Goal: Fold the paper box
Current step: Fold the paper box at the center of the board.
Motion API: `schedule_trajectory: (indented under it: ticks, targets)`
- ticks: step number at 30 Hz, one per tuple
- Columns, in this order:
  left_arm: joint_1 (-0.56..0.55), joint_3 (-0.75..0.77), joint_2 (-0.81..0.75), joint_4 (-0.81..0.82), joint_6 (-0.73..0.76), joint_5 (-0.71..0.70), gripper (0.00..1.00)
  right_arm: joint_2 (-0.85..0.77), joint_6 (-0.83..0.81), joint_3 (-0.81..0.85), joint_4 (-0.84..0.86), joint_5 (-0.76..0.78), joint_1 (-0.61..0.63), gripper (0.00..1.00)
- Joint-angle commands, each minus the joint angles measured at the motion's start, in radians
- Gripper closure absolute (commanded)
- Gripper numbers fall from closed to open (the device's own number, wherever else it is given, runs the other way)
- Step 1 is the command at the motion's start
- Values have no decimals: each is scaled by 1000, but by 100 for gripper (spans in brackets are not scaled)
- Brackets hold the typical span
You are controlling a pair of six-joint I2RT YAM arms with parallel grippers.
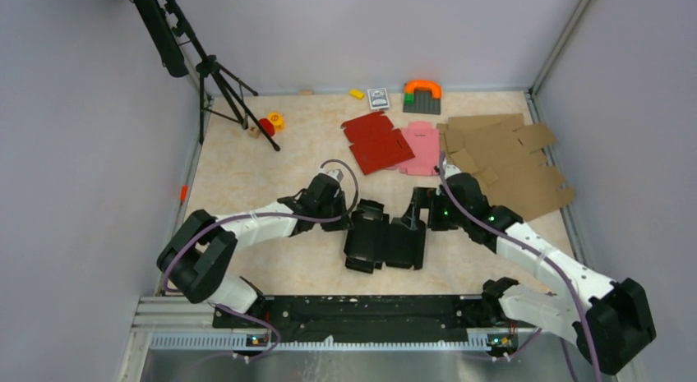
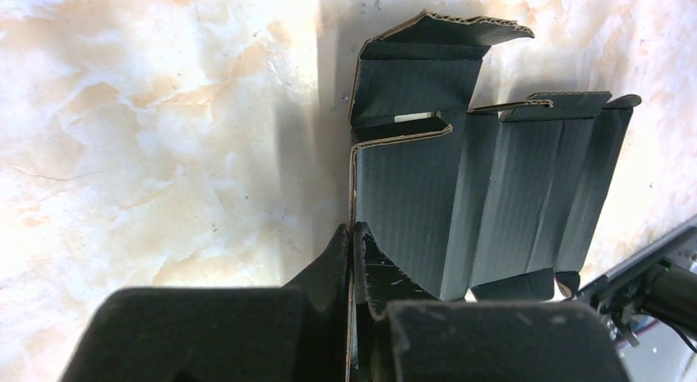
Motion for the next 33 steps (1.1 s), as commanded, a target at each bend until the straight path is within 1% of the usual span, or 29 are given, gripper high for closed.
schedule_trajectory:
  ticks: [1, 5, 7, 9, 15, 17, 19, 25, 29, 31, 33]
  targets:
    - [-19, 40, -23, -58, 2, -104, 100, -86, 102, -110, -68, 47, -13, 4]
    - [-42, 59, -9, -82, -1, -147, 100, -76, 191, -194, 7, 49, -16, 5]
    - [-51, 65, -4, -91, -1, -176, 100, -66, 219, -225, 58, 44, -17, 7]
    - [-56, 69, -4, -92, 0, -180, 100, -52, 227, -246, 126, 2, -19, 14]
    - [-66, 78, 12, -61, 0, -147, 100, 25, 238, -256, 357, -239, -20, 43]
    - [-71, 86, 24, -51, -3, -123, 100, 42, 248, -247, 437, -302, -21, 44]
    - [-79, 95, 41, -44, -6, -106, 100, 51, 253, -239, 475, -333, -19, 48]
    - [-90, 112, 66, -34, -13, -98, 100, 80, 237, -213, 509, -382, -13, 48]
    - [-92, 117, 67, -42, -14, -105, 100, 38, 206, -206, 429, -312, -13, 48]
    - [-92, 113, 65, -29, -18, -97, 100, 25, 212, -220, 454, -317, -13, 47]
    - [-95, 114, 66, -21, -23, -87, 100, 43, 225, -226, 504, -361, -12, 46]
